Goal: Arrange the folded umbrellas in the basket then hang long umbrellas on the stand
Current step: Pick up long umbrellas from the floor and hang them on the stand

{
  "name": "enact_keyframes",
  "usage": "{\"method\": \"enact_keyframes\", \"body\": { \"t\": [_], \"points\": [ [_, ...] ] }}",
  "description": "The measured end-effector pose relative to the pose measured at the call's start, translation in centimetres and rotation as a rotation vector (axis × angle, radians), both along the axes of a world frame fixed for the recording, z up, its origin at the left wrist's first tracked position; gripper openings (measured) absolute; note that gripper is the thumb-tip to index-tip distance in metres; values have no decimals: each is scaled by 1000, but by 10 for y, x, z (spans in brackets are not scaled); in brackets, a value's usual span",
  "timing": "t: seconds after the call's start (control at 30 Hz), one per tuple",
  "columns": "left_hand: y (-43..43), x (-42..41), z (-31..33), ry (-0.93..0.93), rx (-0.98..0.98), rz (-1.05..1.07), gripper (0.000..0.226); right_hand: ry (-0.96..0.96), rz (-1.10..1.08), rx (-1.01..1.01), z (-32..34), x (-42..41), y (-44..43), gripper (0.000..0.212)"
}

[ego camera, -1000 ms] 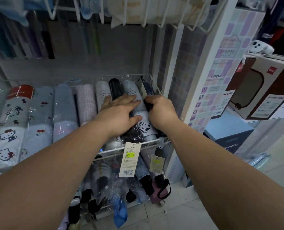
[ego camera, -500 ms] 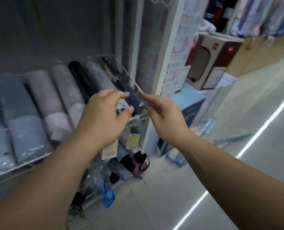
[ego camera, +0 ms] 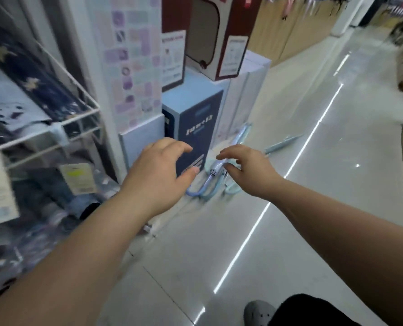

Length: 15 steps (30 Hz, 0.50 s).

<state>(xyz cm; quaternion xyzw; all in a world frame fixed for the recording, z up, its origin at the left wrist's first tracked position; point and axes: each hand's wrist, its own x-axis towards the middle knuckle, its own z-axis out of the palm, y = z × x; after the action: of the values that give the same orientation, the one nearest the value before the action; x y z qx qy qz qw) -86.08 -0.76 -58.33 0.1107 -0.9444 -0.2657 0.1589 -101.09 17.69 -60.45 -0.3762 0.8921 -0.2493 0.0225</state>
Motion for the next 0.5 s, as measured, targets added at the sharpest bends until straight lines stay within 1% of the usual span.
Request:
{"method": "enact_keyframes", "body": {
  "t": [0.07,0.13,0.33,0.43,0.5],
  "points": [
    [13,-25,-24,-56,-24,-13,43,-22,-1,-5,-20,-20,9,24],
    [24,-47,-47,-95,-5,-4,43,-51,7,9,-42,-42,20,24],
    [37,-118,-111,-240,58,12,41,-133,14,134,-100,-128,45,25],
    [37,-168,-125,-354,73,42,45,-176,-25,211,-110,-176,47,27],
    [43,-207,-125,-470,86,50,47,-223,-53,297,-113,-204,49,31]
  ]
}}
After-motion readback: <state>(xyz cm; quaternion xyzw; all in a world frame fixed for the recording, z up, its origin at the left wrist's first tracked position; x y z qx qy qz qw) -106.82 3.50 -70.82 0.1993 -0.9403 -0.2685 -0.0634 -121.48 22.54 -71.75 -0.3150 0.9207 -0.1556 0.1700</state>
